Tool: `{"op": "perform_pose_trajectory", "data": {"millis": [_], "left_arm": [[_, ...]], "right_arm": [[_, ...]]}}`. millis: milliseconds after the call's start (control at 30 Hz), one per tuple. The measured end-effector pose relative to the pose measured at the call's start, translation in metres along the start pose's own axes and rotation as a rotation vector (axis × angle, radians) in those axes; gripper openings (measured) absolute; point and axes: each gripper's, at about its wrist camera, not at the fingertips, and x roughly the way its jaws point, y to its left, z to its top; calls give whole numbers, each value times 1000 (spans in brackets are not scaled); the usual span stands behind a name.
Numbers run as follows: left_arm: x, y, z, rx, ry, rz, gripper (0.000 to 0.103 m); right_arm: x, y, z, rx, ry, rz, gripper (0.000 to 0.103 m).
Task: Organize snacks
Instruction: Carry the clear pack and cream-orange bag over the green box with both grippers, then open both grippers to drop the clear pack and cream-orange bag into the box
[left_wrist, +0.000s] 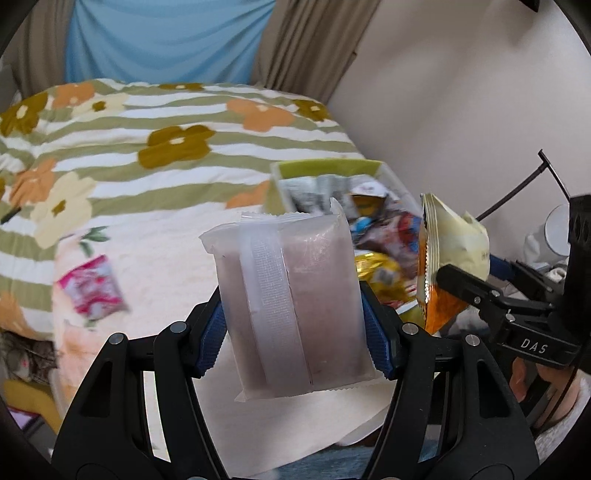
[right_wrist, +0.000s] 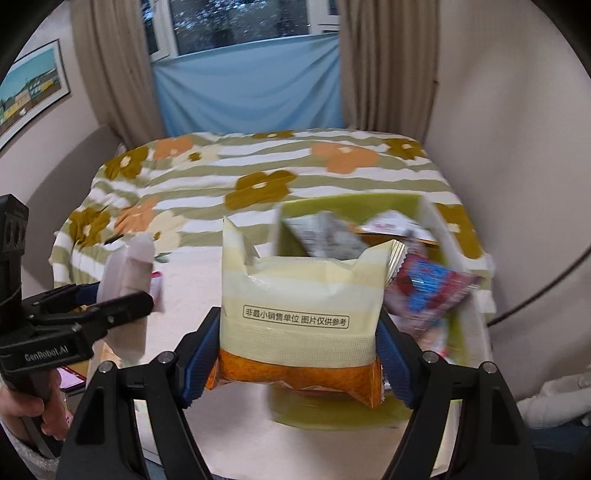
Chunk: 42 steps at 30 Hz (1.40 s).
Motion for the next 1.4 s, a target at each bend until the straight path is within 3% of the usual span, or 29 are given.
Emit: {"op": "perform_pose_trajectory", "data": {"millis": [200,467,533,600,667,1233,1400], "left_arm": [[44,-62,-3,15,29,-10,61],[103,-101,-16,-15,68,22,62],[111,-103,-19,-33,75,44,66],[112,-101,-21,-55,65,60,90],[107,-98,-23,-77,49,75,101],[46,-68,-61,-157,-26,256,101],[41,-63,-69,-169,-22,277,101]], "right_arm": [[-9,-64,-15,46,6,-21,74],[-5,-120,-31,90,29,41,74],[-4,-126,-33,78,32,49,74],[-1,-129,-34,66,35,62,74],[1,-130,-36,56,39,79,74],[22,-98,-40,-44,6,121,77],[32,-102,-46,4,-26,120,89]]}}
